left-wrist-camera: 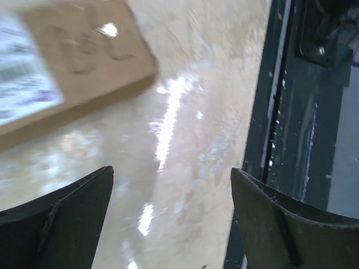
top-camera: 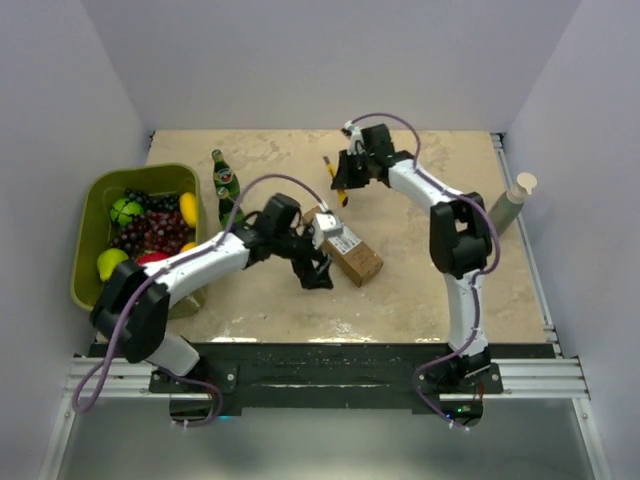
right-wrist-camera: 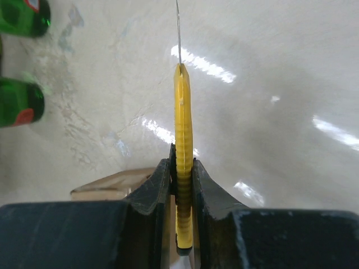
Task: Unpack the express box
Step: Adjust the express box at the center of the board.
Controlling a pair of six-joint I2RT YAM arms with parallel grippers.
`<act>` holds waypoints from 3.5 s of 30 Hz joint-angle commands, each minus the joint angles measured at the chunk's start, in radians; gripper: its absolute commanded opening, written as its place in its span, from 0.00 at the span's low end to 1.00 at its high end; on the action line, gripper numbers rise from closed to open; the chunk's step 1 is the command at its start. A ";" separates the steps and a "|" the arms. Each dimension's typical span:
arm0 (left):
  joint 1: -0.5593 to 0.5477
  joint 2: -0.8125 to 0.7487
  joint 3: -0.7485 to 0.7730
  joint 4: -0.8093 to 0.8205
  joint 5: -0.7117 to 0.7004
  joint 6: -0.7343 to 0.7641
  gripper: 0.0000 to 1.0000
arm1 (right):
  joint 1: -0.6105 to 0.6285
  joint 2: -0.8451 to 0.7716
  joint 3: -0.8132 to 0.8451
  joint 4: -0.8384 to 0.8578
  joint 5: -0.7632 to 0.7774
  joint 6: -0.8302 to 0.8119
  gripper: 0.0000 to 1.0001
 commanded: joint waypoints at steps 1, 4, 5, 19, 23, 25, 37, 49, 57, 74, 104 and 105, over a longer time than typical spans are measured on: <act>0.177 -0.070 0.156 -0.065 -0.018 0.125 0.92 | -0.153 -0.295 -0.054 -0.053 0.027 0.011 0.00; 0.259 0.048 0.300 -0.069 -0.094 0.071 0.91 | -0.203 -0.438 -0.182 -0.174 0.029 0.026 0.00; 0.274 0.079 0.325 -0.055 -0.110 0.046 0.91 | -0.206 -0.469 -0.217 -0.230 0.009 0.032 0.00; 0.353 0.452 0.483 0.075 0.069 -0.244 0.91 | -0.169 -0.851 -0.774 -0.541 -0.037 0.007 0.00; 0.351 0.418 0.364 0.089 0.111 -0.275 0.90 | -0.169 -0.857 -0.838 -0.484 -0.049 0.070 0.00; 0.351 0.385 0.322 0.095 0.118 -0.287 0.91 | -0.164 -0.836 -0.857 -0.408 -0.061 0.110 0.00; 0.333 0.190 0.044 0.120 0.149 -0.364 0.91 | -0.095 -0.538 -0.613 -0.163 -0.077 0.244 0.00; 0.316 0.069 0.019 -0.078 -0.039 -0.250 0.93 | -0.140 -0.500 -0.481 -0.193 -0.069 0.150 0.00; 0.344 -0.011 0.248 -0.417 -0.158 0.003 0.96 | -0.318 -0.558 -0.334 -0.389 -0.248 -0.100 0.00; 0.126 0.423 0.572 -0.158 -0.024 0.152 0.94 | -0.430 -0.504 -0.397 -0.800 -0.482 -0.423 0.00; 0.067 0.446 0.422 -0.303 -0.030 0.449 0.67 | -0.416 -0.474 -0.268 -0.972 -0.266 -0.561 0.00; 0.064 0.435 0.400 -0.300 -0.047 0.449 0.62 | -0.419 -0.392 -0.212 -1.039 -0.266 -0.624 0.00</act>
